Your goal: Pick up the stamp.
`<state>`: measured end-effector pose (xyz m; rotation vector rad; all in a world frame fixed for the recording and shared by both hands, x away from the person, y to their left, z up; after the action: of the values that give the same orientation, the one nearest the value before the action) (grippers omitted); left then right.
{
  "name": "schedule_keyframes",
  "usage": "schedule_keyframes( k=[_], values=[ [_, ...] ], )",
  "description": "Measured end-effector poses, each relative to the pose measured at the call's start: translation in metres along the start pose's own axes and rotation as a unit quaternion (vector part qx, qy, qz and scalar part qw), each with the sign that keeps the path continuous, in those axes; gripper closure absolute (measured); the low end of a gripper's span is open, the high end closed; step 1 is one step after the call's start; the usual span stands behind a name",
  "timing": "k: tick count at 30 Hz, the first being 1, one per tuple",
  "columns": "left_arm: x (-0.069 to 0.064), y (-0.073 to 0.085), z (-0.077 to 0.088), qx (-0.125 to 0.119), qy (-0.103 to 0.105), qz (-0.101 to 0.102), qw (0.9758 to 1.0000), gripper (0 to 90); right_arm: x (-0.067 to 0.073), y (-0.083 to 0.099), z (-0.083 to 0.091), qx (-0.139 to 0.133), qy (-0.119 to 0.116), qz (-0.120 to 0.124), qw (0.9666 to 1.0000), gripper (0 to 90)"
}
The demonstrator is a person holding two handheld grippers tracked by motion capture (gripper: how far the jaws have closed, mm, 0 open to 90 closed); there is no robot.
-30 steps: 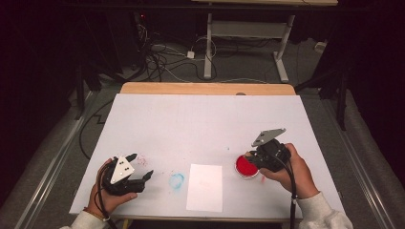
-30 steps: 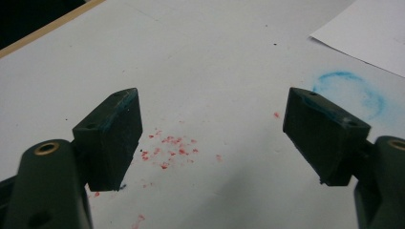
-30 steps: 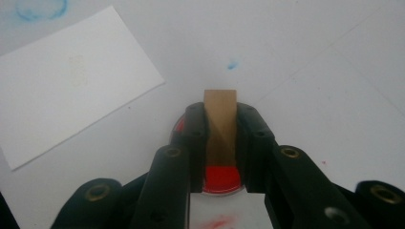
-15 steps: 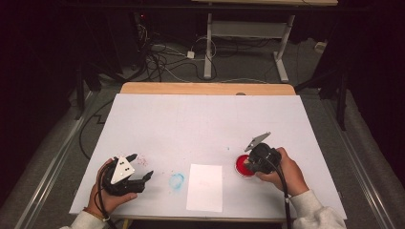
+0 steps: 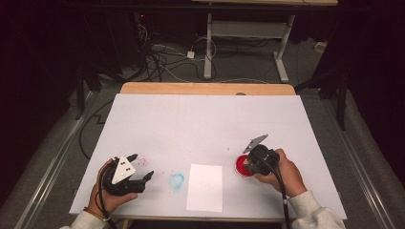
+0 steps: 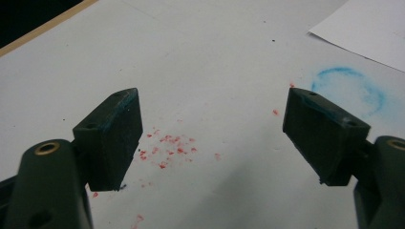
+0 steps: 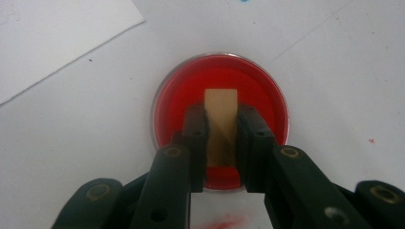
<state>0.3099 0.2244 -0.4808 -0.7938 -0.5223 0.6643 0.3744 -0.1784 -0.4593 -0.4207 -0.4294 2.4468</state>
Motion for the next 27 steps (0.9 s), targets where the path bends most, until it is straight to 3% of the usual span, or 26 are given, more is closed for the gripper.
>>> schedule_keyframes(
  k=[27],
  values=[
    [0.002, 0.0003, -0.0047, 0.0, 0.009, 0.0, 1.0, 20.6, -0.0018, 0.0022, 0.0008, -0.01, -0.004, -0.001, 0.9999, 76.1]
  ],
)
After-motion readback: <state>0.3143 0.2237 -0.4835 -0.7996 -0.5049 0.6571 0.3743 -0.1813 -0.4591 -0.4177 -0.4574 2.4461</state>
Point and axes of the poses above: each handheld gripper's, and its own axes: z roughly backward along the jaws, y roughly out of its underside, x roughly to its left, the point moved 3 cm from there along -z, roughly forward along the jaws, and after that the axes turned 3 degrees about y, right-handed, at the moved point
